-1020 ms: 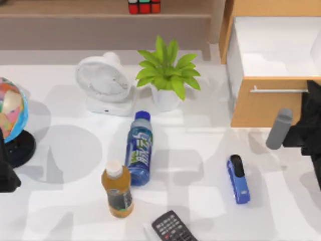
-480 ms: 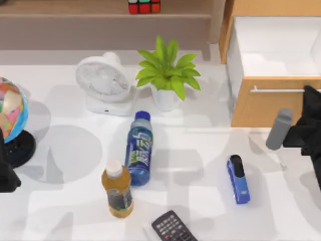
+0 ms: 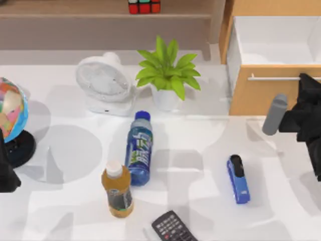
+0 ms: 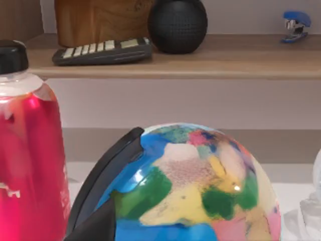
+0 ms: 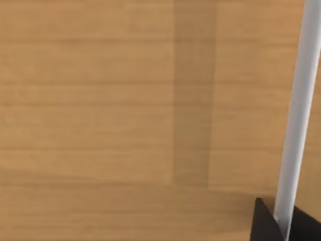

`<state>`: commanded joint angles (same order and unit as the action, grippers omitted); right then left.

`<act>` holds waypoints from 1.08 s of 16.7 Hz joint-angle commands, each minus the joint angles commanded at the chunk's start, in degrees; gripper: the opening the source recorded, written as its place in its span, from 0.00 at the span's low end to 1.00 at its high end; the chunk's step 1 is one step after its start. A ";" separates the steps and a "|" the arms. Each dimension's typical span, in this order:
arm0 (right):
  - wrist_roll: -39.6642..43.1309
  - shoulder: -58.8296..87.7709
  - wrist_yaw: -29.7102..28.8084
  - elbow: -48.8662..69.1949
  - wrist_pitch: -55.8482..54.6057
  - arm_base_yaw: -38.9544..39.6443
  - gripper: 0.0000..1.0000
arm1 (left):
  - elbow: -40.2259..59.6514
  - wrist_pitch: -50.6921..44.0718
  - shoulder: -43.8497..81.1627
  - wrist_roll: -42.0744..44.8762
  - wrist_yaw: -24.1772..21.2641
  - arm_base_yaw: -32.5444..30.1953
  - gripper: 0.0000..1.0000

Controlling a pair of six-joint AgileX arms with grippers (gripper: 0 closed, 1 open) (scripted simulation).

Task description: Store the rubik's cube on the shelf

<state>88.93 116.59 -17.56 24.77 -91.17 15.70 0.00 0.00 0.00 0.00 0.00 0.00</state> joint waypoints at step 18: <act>-0.01 7.15 4.06 19.64 12.52 -4.11 0.00 | 0.00 0.00 0.00 0.00 0.00 0.00 1.00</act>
<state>88.92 123.74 -13.50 44.41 -78.66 11.60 0.00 0.00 0.00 0.00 0.00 0.00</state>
